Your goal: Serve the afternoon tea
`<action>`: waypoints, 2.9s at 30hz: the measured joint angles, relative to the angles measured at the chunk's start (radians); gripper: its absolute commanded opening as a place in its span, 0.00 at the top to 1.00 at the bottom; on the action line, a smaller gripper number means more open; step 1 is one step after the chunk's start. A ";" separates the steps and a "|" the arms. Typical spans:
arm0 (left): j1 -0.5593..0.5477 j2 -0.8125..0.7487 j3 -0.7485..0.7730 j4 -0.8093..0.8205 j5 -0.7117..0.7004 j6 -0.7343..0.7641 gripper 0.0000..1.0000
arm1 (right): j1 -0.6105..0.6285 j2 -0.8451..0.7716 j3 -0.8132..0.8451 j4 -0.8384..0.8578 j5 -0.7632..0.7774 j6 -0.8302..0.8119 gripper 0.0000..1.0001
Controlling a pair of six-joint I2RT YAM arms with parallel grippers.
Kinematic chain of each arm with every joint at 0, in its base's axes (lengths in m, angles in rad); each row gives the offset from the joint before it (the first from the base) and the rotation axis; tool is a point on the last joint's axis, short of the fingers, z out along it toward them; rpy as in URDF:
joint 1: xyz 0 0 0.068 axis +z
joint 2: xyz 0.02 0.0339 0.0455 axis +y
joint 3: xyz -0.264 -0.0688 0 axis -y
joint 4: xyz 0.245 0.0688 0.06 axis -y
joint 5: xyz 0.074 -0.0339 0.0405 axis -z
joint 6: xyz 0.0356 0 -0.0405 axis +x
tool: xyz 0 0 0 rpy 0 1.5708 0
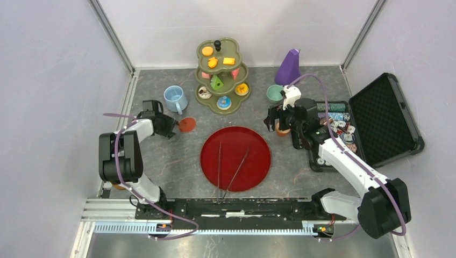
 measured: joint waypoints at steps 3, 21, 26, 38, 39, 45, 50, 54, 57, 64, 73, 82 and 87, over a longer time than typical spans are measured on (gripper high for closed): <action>0.002 -0.055 -0.056 -0.007 -0.006 -0.003 0.53 | 0.000 0.000 -0.002 0.001 0.000 0.000 0.10; -0.063 0.056 -0.072 0.237 0.089 -0.141 0.66 | 0.000 -0.019 -0.010 -0.010 -0.018 0.011 0.09; -0.072 0.058 -0.076 0.253 0.097 -0.144 0.63 | 0.000 -0.029 -0.014 -0.014 -0.017 0.018 0.09; -0.019 -0.071 -0.176 0.214 0.047 -0.140 0.65 | 0.000 -0.014 -0.015 -0.017 -0.016 0.019 0.08; -0.010 -0.071 -0.176 0.215 0.027 -0.140 0.68 | 0.000 -0.013 -0.015 -0.017 -0.016 0.020 0.08; 0.023 -0.013 -0.163 0.299 -0.021 -0.200 0.73 | 0.000 -0.014 -0.016 -0.016 -0.016 0.027 0.08; 0.023 0.109 -0.059 0.366 -0.018 -0.246 0.75 | 0.000 -0.020 -0.027 -0.017 -0.016 0.028 0.08; 0.019 0.166 -0.024 0.417 0.018 -0.283 0.76 | 0.000 -0.021 -0.027 -0.016 -0.015 0.028 0.08; 0.009 0.176 -0.038 0.456 0.044 -0.315 0.76 | 0.000 -0.021 -0.027 -0.016 -0.015 0.028 0.07; -0.055 0.176 -0.115 0.565 0.138 -0.357 0.77 | 0.000 -0.015 -0.027 -0.009 -0.016 0.028 0.08; -0.071 0.064 -0.291 0.618 0.216 -0.410 0.74 | 0.000 -0.014 -0.027 -0.010 -0.015 0.027 0.07; -0.007 -0.194 -0.239 0.237 0.127 -0.229 0.45 | 0.000 -0.011 -0.010 -0.065 0.049 -0.013 0.03; -0.006 -0.351 -0.037 0.090 0.118 -0.018 0.36 | 0.000 -0.005 0.050 -0.102 0.138 -0.047 0.02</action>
